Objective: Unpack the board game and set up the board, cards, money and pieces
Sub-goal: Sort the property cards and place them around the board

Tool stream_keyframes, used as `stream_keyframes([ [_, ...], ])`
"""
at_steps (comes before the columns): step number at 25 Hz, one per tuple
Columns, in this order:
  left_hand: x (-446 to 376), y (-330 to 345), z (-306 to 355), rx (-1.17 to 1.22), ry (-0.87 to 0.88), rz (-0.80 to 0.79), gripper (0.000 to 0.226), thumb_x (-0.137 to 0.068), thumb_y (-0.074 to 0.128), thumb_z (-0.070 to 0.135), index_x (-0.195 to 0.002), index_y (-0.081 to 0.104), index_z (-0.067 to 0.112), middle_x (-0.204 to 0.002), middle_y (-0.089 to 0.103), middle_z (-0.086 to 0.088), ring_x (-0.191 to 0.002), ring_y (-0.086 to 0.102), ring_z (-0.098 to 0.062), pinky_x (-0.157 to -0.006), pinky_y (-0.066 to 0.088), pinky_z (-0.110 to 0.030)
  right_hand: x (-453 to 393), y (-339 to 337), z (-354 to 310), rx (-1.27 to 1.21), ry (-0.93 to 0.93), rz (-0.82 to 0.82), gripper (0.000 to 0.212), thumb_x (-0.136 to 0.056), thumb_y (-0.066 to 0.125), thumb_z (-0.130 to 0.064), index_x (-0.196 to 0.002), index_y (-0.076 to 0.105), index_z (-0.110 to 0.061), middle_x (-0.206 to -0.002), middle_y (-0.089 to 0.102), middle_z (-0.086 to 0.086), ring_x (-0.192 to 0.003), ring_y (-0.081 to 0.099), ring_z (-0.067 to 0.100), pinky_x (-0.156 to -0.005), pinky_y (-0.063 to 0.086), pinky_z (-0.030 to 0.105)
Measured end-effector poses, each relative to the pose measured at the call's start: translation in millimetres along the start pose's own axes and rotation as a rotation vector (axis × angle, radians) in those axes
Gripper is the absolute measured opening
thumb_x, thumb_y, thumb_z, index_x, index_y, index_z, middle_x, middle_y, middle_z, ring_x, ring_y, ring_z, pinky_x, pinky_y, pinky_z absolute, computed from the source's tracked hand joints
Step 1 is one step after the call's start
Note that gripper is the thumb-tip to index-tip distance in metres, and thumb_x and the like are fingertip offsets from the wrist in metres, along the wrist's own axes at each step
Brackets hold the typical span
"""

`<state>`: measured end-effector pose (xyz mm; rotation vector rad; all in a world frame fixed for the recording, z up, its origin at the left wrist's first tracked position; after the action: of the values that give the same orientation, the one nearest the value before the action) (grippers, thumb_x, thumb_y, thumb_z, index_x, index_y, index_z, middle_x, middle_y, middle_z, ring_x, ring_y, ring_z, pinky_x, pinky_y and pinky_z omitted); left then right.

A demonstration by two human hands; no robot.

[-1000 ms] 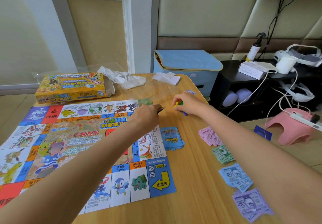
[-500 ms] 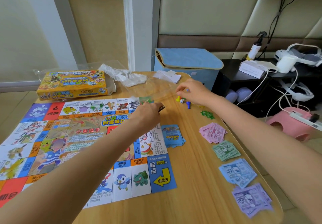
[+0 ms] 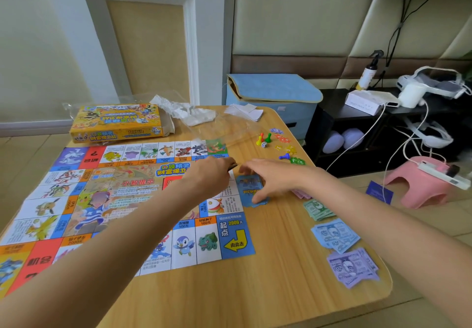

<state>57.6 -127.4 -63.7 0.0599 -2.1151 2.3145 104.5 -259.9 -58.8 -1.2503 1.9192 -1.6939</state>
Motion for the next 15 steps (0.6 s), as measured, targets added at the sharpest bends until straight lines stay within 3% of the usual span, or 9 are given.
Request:
stream_keyframes([
  [5, 1.5, 4.0, 5.4, -0.007, 0.008, -0.024, 0.038, -0.095, 0.035, 0.006, -0.130, 0.048, 0.015, -0.108, 0.062, -0.014, -0.093, 0.061, -0.032, -0.062, 0.042, -0.031, 26.7, 8.7, -5.0, 0.081, 0.031, -0.089, 0.066, -0.076, 0.076, -0.028, -0.130, 0.040, -0.016, -0.127, 0.041, -0.002, -0.117, 0.042, 0.014, -0.081, 0.034, 0.022],
  [9, 7.1, 7.3, 6.2, 0.031, 0.024, -0.005, 0.038, -0.095, 0.035, 0.006, -0.128, 0.049, 0.014, -0.112, 0.063, -0.014, -0.093, 0.062, -0.032, -0.063, 0.044, -0.033, 46.5, 16.7, -6.3, 0.131, 0.062, -0.170, 0.064, -0.072, 0.078, -0.034, -0.122, 0.043, -0.017, -0.122, 0.042, -0.003, -0.112, 0.042, 0.015, -0.093, 0.041, 0.030],
  [11, 8.4, 7.9, 6.5, 0.054, 0.025, 0.005, 0.038, -0.095, 0.035, 0.006, -0.129, 0.049, 0.014, -0.111, 0.063, -0.015, -0.091, 0.062, -0.033, -0.063, 0.045, -0.034, 53.8, 9.3, -4.7, 0.120, 0.073, -0.192, 0.059, -0.074, 0.074, -0.042, -0.120, 0.047, -0.019, -0.114, 0.045, -0.007, -0.102, 0.048, 0.011, -0.087, 0.043, 0.022],
  [13, 8.6, 5.4, 6.5, 0.063, 0.026, 0.023, 0.038, -0.096, 0.035, 0.007, -0.130, 0.047, 0.015, -0.109, 0.063, -0.015, -0.090, 0.062, -0.033, -0.063, 0.044, -0.033, 50.9, -9.0, 3.0, 0.011, 0.093, -0.044, 0.045, -0.082, 0.067, -0.041, -0.116, 0.054, -0.015, -0.107, 0.050, -0.007, -0.091, 0.052, 0.007, -0.071, 0.041, 0.010],
  [15, 7.9, 1.1, 5.0, 0.072, 0.025, 0.057, 0.039, -0.097, 0.034, 0.010, -0.133, 0.045, 0.017, -0.107, 0.064, -0.016, -0.089, 0.062, -0.033, -0.064, 0.045, -0.034, 37.0, -27.5, 21.7, -0.059, 0.179, 0.222, 0.030, -0.088, 0.062, -0.032, -0.103, 0.063, -0.006, -0.099, 0.061, 0.002, -0.092, 0.058, 0.015, -0.071, 0.044, 0.018],
])
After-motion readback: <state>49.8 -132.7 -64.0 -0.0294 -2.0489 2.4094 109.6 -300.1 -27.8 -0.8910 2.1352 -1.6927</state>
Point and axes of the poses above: each hand's wrist, its own x-axis away from the middle knuckle, its own y-axis out of the palm, z = x × y, the point moved 3 cm from there along -x, towards the middle knuckle
